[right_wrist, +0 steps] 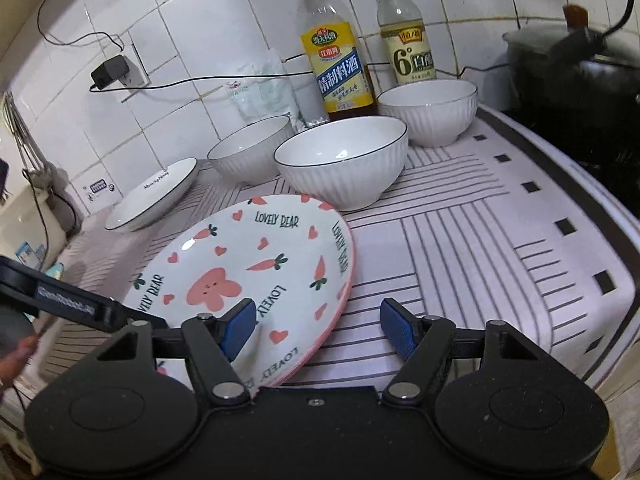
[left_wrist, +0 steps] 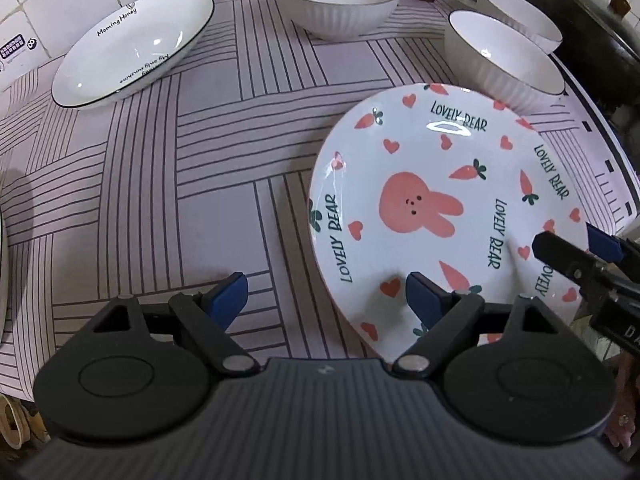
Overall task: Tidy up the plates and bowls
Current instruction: 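Move both grippers to the pink bunny plate and close on its rim, then carry the bunny plate with both grippers and lower it onto the white plate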
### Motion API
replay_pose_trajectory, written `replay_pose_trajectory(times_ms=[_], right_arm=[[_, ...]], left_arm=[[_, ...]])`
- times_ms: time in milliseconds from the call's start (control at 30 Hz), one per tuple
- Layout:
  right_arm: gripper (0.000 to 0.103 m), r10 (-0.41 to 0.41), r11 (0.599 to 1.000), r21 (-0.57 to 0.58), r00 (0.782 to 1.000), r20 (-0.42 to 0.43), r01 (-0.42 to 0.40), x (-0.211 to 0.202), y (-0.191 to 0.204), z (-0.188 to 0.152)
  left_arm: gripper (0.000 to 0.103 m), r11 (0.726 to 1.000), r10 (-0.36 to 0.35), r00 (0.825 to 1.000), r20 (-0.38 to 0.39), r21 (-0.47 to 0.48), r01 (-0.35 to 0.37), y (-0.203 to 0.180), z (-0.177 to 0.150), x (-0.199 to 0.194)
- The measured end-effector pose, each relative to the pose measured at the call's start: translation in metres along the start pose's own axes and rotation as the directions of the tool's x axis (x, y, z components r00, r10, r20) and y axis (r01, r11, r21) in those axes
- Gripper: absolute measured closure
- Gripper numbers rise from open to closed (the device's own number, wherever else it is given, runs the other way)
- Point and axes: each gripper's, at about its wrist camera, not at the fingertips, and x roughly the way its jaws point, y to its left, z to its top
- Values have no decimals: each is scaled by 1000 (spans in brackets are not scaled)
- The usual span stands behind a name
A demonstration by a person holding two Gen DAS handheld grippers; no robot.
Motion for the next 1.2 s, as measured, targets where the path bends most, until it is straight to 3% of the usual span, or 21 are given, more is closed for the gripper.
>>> replay_pose_trajectory(times_ms=[100,200,300,433,567,933,1200], right_arm=[[40,11,1000,22,1000,-4,-11,3,-2,0],[59,41,999,29,999,-27,-41,5,-3,1],[62,57,998,15,997,-48,-57,8,0,1],[78,51,999,19,997,-63,-50,9,-5,2],[81,60,996,65,995,-75,-55,11,-12,5],[83,59,988,147,993,-106,-43,15,-16,10],[81,76,996,55,988,-132,-69,11,-3,14]], left_arm=[[17,1000,-12,1000,-2,-8,12,1,0,2],[18,999,-34,999,-2,-25,34,4,1,4],[20,998,-39,999,3,-44,39,5,2,4],[38,998,-60,998,33,-12,60,2,1,0],[59,994,-112,992,57,-5,113,1,1,-3],[65,990,-121,990,75,-61,125,8,1,-2],[65,985,-144,987,69,-82,149,22,1,-11]])
